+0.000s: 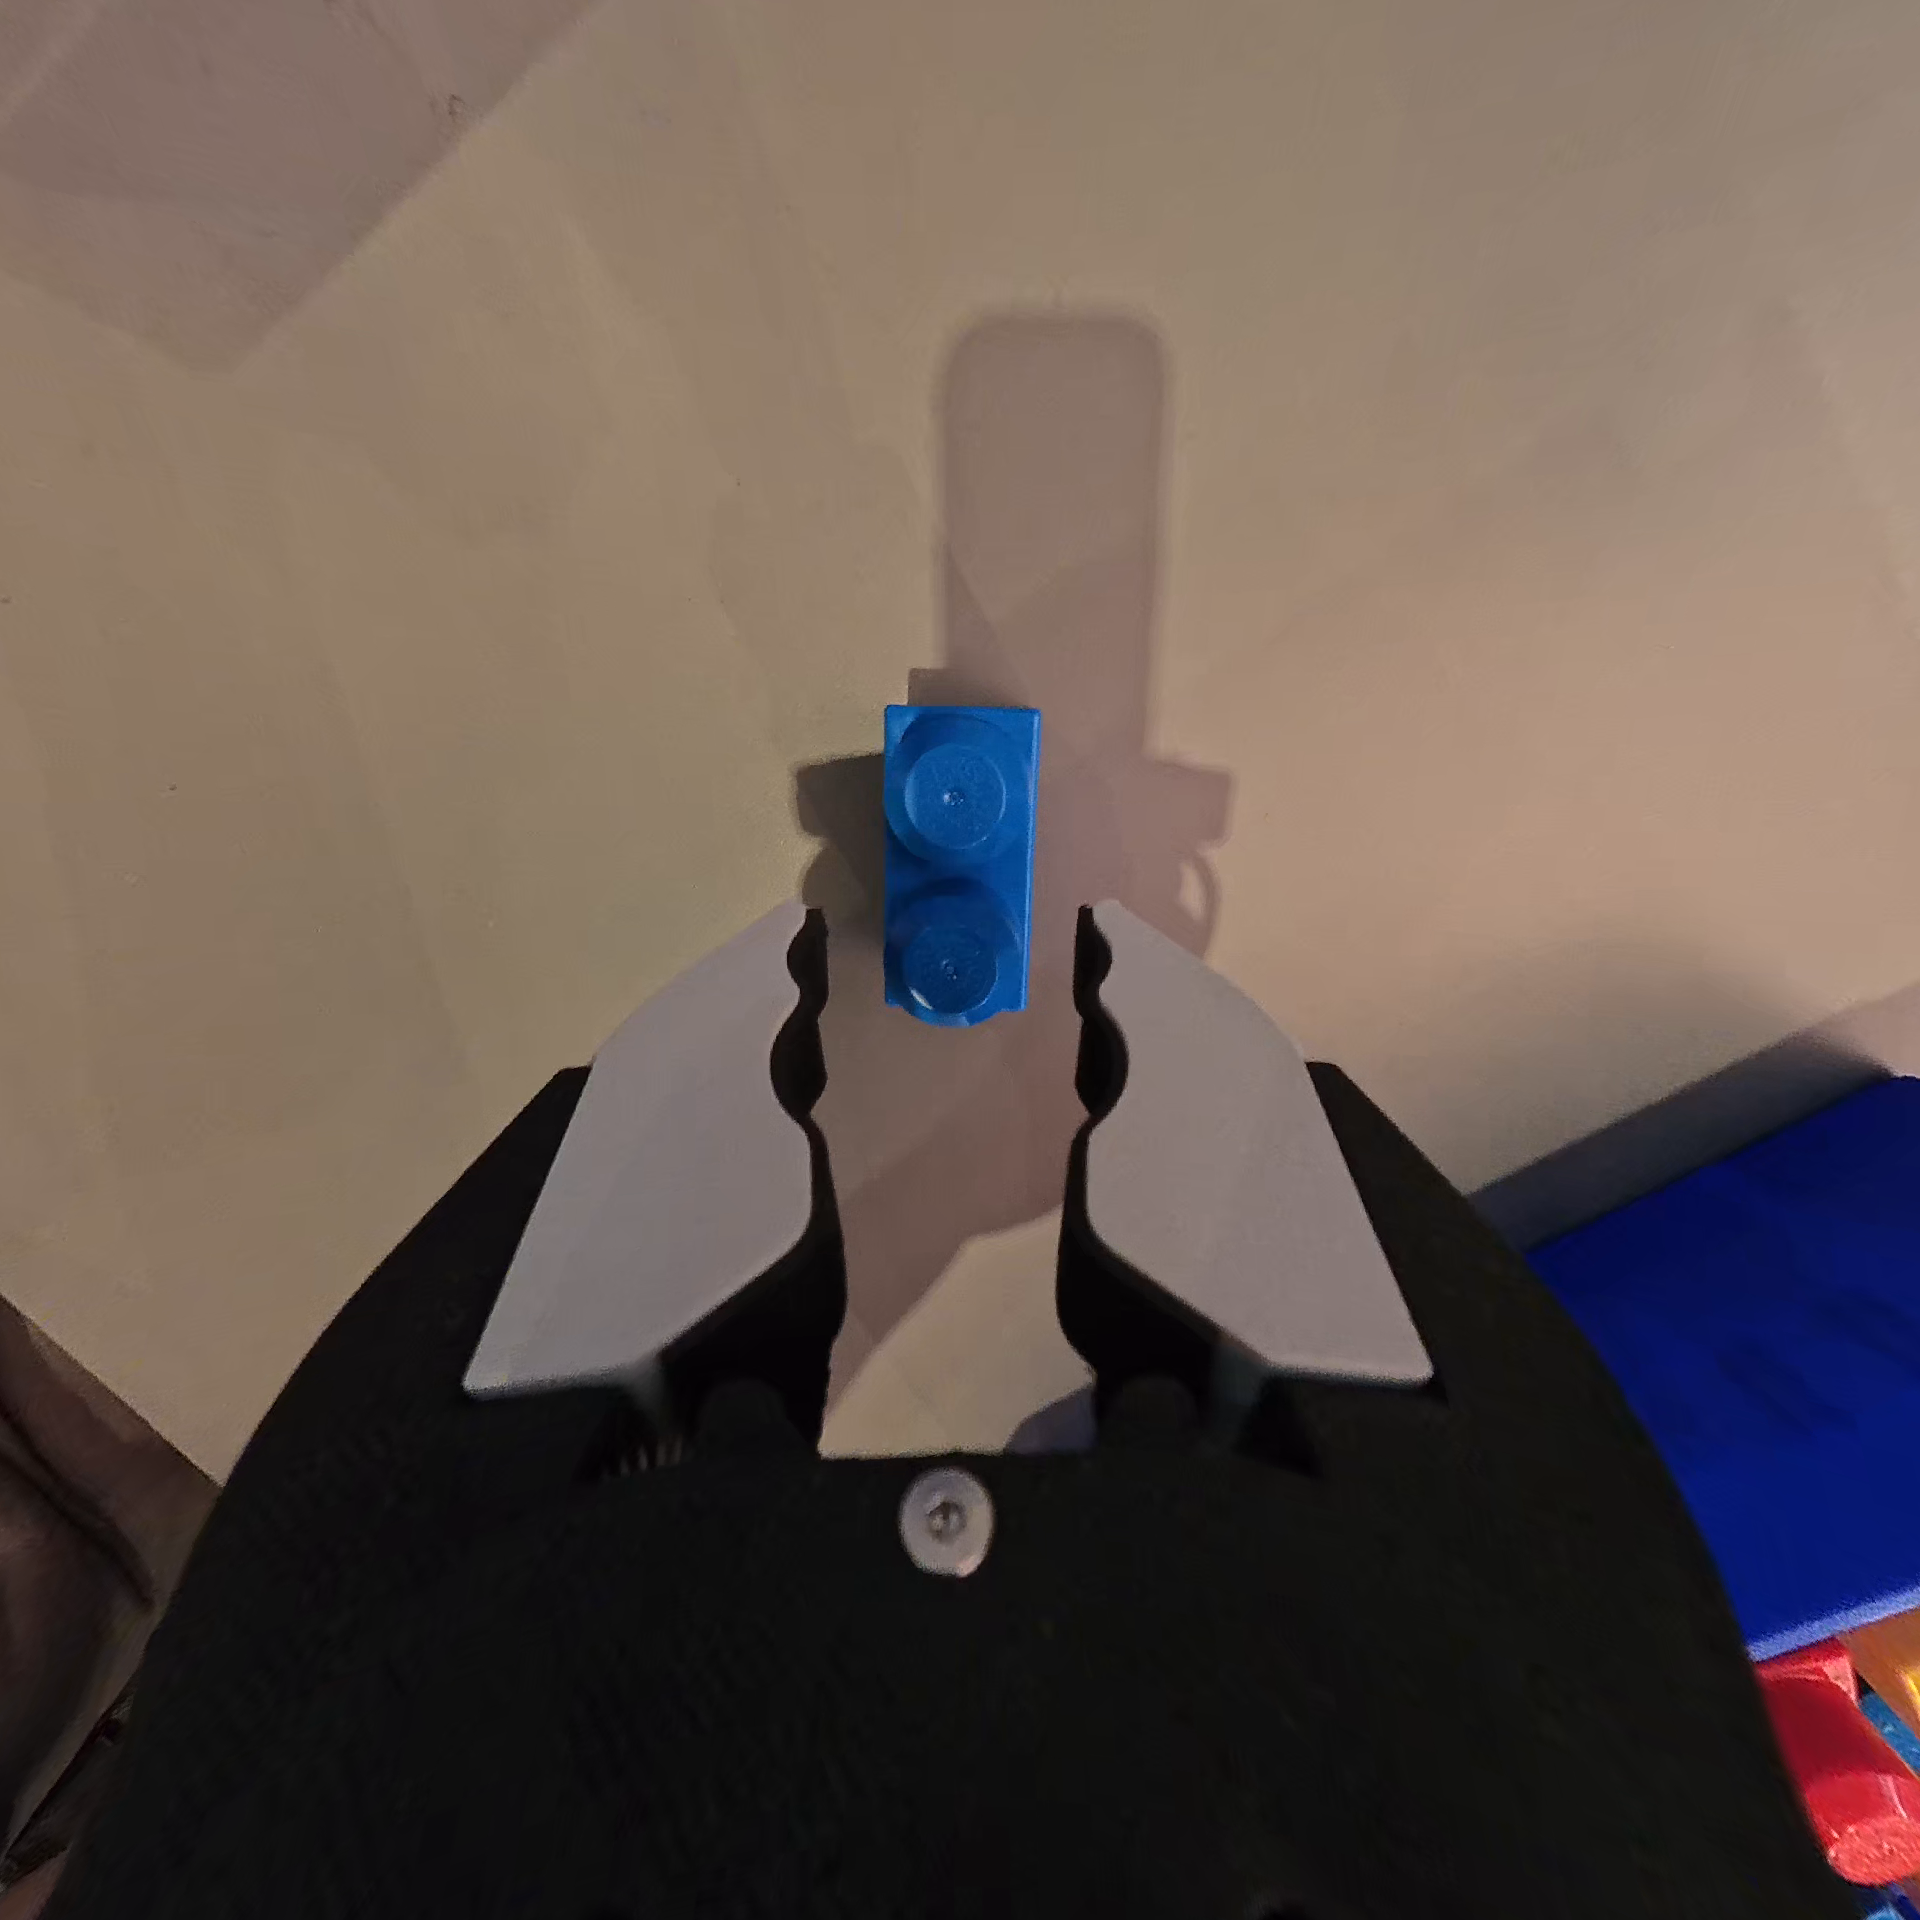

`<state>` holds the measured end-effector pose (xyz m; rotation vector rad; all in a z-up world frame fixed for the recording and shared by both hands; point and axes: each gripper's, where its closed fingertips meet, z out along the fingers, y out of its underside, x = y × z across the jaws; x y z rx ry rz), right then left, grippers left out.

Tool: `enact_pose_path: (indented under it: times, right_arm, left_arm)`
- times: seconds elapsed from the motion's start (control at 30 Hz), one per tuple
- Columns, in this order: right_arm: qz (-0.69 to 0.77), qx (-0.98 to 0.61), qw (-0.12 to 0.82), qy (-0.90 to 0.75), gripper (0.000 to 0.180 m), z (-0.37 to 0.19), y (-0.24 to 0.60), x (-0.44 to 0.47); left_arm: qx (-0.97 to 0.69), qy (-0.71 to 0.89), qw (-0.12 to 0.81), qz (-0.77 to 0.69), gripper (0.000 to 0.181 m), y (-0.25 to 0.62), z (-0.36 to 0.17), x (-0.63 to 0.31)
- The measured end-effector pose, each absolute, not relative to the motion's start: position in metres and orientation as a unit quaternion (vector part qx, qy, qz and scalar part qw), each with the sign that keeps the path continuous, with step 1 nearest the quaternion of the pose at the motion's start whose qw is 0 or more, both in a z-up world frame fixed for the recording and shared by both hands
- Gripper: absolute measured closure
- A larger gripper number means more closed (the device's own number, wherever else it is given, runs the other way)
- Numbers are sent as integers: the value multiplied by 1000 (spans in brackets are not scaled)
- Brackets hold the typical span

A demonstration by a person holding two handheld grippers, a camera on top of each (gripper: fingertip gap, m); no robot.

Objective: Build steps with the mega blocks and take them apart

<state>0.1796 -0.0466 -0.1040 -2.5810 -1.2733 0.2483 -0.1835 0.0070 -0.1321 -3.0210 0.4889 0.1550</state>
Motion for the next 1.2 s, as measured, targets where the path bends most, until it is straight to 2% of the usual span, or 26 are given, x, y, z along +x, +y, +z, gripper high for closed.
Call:
enact_pose_path:
  times: [0.3,0.5,0.67,0.9,0.97,1.1,1.2]
  right_arm:
    - [81,-884,117,-445,133,-107,-49,178]
    - [78,-883,112,-449,133,-109,-50,177]
    - [74,-881,108,-455,134,-111,-52,175]
    - [68,-878,97,-464,134,-116,-55,171]
    - [65,-877,93,-467,134,-117,-56,171]
    - [63,-875,90,-471,135,-119,-57,170]
    - [63,-875,89,-471,137,-119,-57,170]
  left_arm:
    - [-998,44,38,24,86,15,-137,-203]
    - [-998,57,35,14,92,19,-144,-198]
    - [-997,62,39,31,106,28,-151,-201]
    - [-994,32,96,27,100,49,-146,-206]
    - [-993,23,112,18,107,55,-146,-206]
    - [-996,27,86,12,130,49,-153,-205]
    - [-996,38,80,24,133,46,-152,-207]
